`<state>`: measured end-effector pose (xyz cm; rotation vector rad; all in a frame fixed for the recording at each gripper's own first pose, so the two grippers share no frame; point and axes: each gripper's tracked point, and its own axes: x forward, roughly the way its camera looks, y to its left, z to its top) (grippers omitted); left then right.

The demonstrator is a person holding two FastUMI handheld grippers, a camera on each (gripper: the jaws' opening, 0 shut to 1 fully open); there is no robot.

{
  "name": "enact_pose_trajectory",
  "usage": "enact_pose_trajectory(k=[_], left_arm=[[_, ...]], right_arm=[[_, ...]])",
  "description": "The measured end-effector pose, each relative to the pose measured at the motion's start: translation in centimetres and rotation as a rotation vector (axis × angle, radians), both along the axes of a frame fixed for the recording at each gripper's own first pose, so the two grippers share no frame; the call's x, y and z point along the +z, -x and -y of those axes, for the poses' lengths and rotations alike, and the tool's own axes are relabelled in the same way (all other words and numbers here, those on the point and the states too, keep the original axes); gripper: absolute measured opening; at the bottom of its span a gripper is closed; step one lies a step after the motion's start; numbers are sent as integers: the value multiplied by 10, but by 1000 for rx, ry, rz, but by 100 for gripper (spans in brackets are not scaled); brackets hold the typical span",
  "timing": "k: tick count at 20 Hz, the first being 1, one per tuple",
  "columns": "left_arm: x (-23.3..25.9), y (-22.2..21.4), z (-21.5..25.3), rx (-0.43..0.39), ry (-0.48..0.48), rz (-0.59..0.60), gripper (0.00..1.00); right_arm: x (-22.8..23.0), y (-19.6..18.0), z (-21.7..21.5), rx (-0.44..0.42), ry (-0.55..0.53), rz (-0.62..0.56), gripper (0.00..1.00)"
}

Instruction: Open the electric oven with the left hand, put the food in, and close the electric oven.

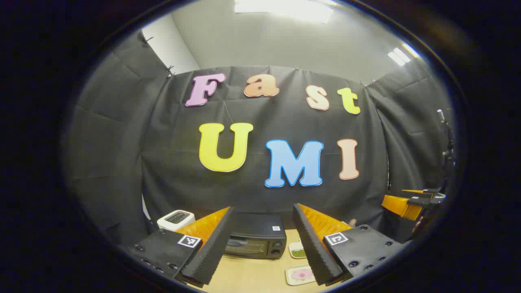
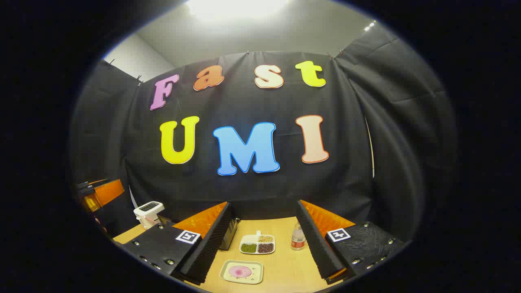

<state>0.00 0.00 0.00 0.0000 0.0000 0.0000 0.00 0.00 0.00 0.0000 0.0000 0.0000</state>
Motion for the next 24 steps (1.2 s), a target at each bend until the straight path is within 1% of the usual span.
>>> enact_pose_trajectory(k=[3,4,5,8,11,12,15,18,20,24], left_arm=[[2,-6,-12,-8,2,-4,98],[2,-9,-15,-11,2,-8,94],[0,-13,-16,-24,4,-13,98],[-5,-23,-26,-34,18,-24,99],[-12,-33,-33,-40,29,-47,98],[-14,-37,-37,-40,24,-52,95],[-27,-50,-42,-57,11,-90,94],[-51,-64,-46,-72,0,-147,91],[-70,-77,-47,-89,8,-193,99],[-122,-110,-58,-97,5,-310,99]], right_arm=[[4,-5,3,-48,13,9,97],[7,-6,4,-59,12,19,98],[8,-7,4,-72,7,25,98],[11,-10,3,-100,5,39,97],[10,-11,-2,-108,4,43,98],[10,-13,-5,-108,3,43,98],[5,-14,-9,-108,9,38,98],[-4,-18,-13,-110,22,20,98],[-5,-18,-13,-122,38,16,98],[-15,-19,-16,-127,63,-8,97]])
